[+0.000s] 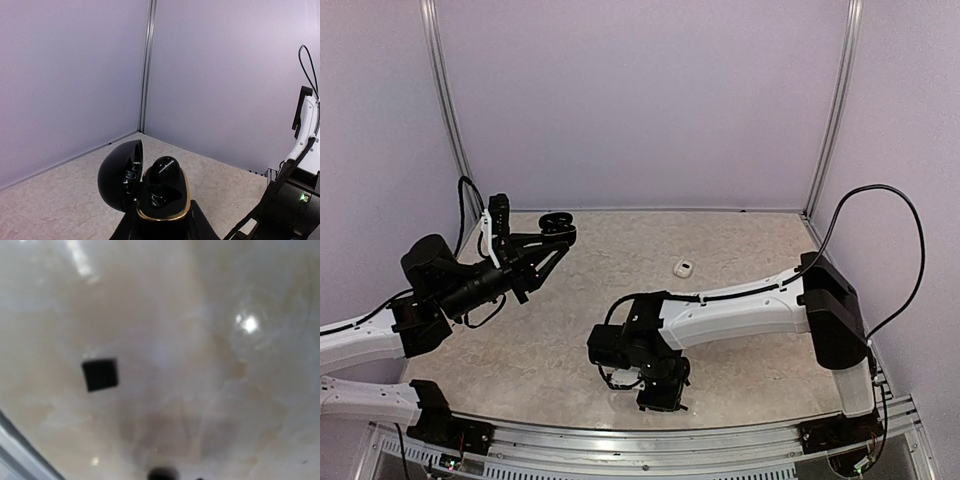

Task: Insert the wireless bluetooth earbuds into the charging case
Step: Adjust the left earbud at the center of the board, then pick up the left earbud from the center of the board.

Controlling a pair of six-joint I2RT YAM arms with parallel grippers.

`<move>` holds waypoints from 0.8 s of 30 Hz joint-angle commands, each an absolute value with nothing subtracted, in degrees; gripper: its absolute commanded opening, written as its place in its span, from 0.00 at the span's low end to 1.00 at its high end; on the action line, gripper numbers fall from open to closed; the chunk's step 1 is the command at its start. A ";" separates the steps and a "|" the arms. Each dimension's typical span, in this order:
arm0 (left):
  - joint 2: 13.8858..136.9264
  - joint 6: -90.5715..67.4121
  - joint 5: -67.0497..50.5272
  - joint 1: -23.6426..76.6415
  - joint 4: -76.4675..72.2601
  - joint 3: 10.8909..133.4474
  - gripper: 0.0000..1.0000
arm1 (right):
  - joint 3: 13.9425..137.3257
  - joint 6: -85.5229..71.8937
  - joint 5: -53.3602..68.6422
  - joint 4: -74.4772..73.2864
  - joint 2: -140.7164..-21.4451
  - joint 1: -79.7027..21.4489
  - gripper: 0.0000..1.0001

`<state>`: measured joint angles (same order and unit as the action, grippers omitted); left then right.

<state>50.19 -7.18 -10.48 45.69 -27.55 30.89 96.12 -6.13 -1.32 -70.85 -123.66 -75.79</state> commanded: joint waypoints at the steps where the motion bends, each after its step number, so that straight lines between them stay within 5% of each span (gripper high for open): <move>1: 49.15 -6.52 -10.72 45.44 -28.48 30.85 0.05 | 97.53 -7.09 -2.45 -73.18 -124.85 -75.97 0.30; 24: 49.74 -6.33 -10.83 45.41 -28.55 31.07 0.05 | 92.11 -7.18 -0.74 -70.83 -125.08 -75.99 0.20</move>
